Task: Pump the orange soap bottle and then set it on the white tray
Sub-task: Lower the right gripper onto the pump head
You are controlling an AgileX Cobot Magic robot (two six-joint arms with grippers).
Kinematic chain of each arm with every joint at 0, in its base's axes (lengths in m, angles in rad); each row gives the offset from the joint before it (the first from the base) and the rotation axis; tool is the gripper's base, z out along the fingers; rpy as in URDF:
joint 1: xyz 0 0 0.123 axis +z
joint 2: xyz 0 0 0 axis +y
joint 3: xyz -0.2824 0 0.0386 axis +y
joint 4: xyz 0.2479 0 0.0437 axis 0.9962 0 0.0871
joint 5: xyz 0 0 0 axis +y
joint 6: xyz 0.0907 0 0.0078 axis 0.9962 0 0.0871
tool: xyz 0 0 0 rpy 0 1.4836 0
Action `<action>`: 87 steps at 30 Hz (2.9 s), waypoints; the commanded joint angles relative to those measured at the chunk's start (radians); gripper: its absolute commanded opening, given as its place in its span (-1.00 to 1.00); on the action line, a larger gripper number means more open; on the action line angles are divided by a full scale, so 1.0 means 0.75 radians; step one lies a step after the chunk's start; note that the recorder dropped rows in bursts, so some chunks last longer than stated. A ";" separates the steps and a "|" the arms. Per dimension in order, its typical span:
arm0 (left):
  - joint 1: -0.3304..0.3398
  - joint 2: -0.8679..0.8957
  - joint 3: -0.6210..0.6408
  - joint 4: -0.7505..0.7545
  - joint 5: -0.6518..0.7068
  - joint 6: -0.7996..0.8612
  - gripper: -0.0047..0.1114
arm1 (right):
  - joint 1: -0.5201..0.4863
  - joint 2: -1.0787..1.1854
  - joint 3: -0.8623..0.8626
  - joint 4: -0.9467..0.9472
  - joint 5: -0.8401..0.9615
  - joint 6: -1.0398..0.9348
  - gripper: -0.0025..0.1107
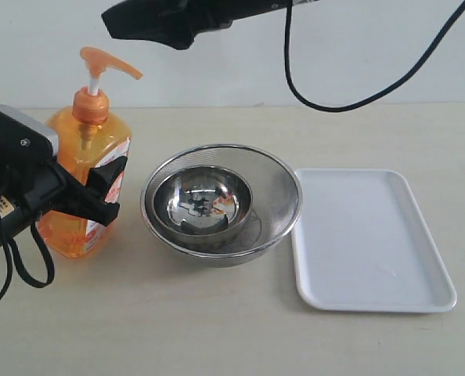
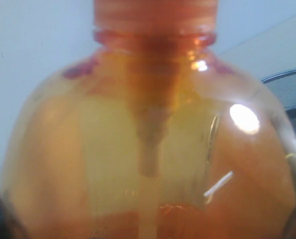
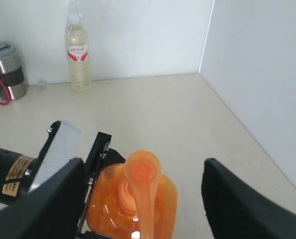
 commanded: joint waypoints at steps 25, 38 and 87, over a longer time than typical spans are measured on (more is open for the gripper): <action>-0.006 -0.009 -0.016 0.084 -0.014 0.234 -0.84 | 0.069 -0.012 -0.004 0.007 0.097 0.191 -0.93; -0.006 -0.009 -0.016 0.087 -0.011 0.267 -0.84 | 0.060 0.056 -0.004 0.007 0.046 0.336 -0.93; -0.006 -0.009 -0.016 0.075 -0.019 0.223 -0.84 | 0.062 0.207 0.055 0.007 -0.019 0.313 -0.93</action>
